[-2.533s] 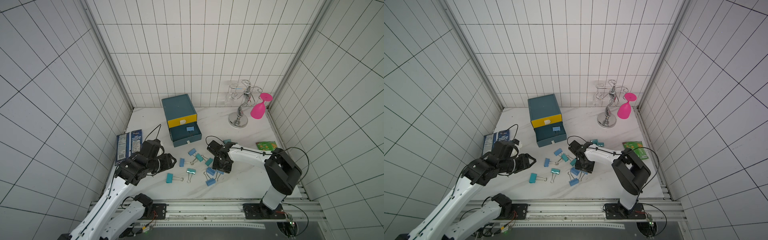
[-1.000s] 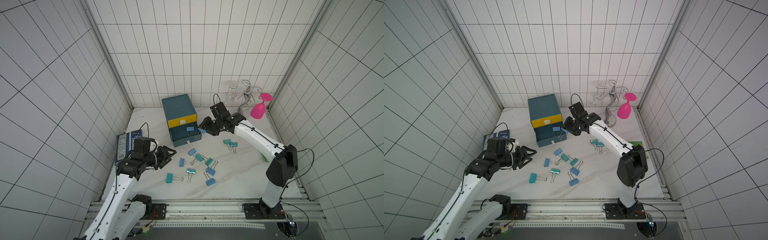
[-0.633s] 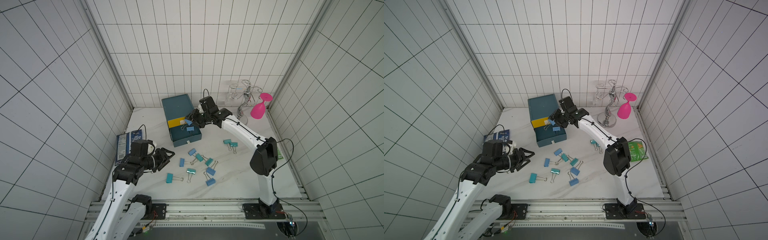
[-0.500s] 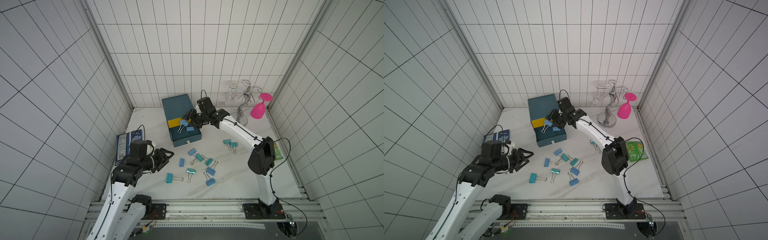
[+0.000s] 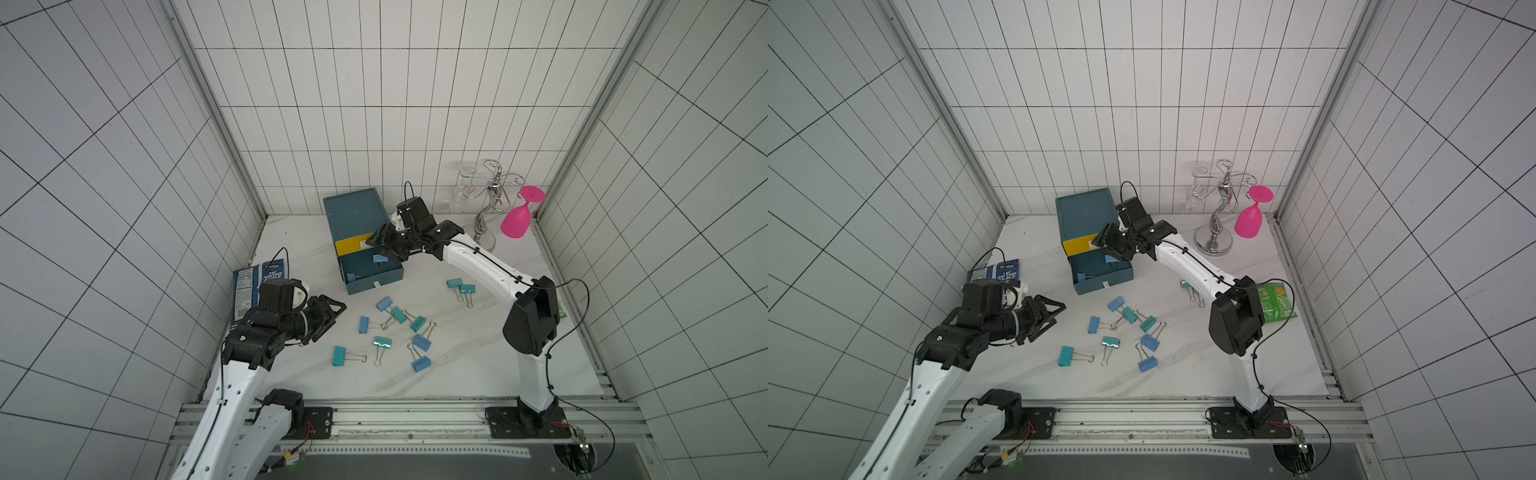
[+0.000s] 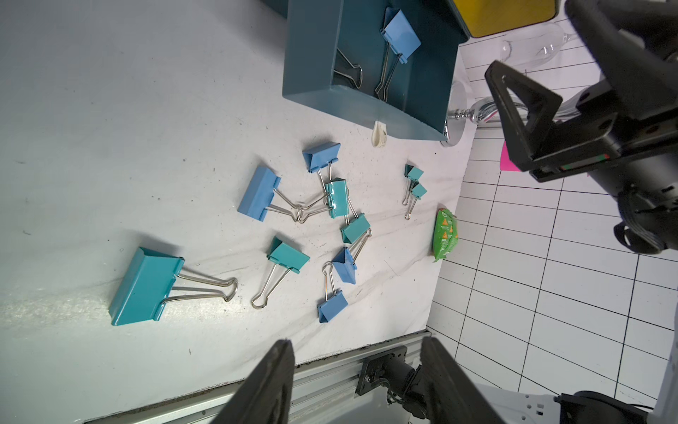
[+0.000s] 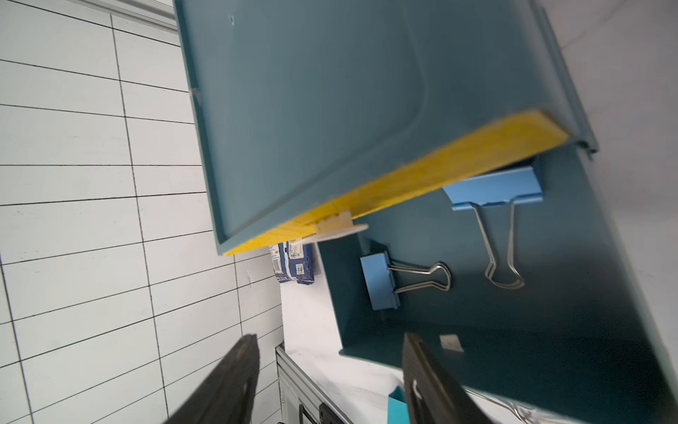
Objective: Put the binder clips in the drawer according to color
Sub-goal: Place the binder clip in the drawer, then pick up the binder clip at the center of the board.
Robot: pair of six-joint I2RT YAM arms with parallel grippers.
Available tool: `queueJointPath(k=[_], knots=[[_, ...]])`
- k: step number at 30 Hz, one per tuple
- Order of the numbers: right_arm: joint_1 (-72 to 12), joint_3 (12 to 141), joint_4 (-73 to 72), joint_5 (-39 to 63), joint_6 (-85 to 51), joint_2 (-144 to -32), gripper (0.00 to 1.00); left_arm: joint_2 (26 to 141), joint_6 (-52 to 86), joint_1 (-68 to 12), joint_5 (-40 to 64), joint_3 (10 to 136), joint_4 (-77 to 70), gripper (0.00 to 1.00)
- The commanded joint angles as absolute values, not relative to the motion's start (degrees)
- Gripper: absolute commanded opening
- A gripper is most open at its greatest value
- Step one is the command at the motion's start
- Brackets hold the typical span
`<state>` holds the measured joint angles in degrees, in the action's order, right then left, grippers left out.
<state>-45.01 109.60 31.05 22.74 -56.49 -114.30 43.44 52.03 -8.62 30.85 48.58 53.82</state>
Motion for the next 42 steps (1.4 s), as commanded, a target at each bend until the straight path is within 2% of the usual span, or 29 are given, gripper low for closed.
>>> queueJointPath(k=[1,8,15,23,27,34,42], knots=[[-44.8,106.4,36.7,20.8,-49.6,-108.4,0.63,43.6,50.8,-8.4,29.7,50.0,53.3,0.59],[-45.1,95.9,45.8,15.2,-41.9,-100.2,0.63,44.4,48.8,-8.4,29.0,50.3,54.4,0.59],[-46.1,82.3,48.1,12.4,-39.6,-92.6,0.64,45.6,47.8,-9.4,29.8,47.7,55.9,0.58],[-51.4,70.0,50.5,8.8,-38.8,-88.0,0.65,44.8,53.5,-20.9,23.9,41.8,52.1,0.57],[-54.9,65.1,50.3,7.3,-39.1,-86.0,0.65,43.1,55.6,-23.7,22.6,39.3,51.4,0.57],[-61.2,61.7,49.4,6.4,-39.4,-86.7,0.67,41.4,55.6,-23.9,22.2,37.8,52.6,0.57],[-67.8,64.4,51.2,2.6,-38.9,-94.7,0.7,39.0,56.9,-25.3,21.7,34.9,53.9,0.57]])
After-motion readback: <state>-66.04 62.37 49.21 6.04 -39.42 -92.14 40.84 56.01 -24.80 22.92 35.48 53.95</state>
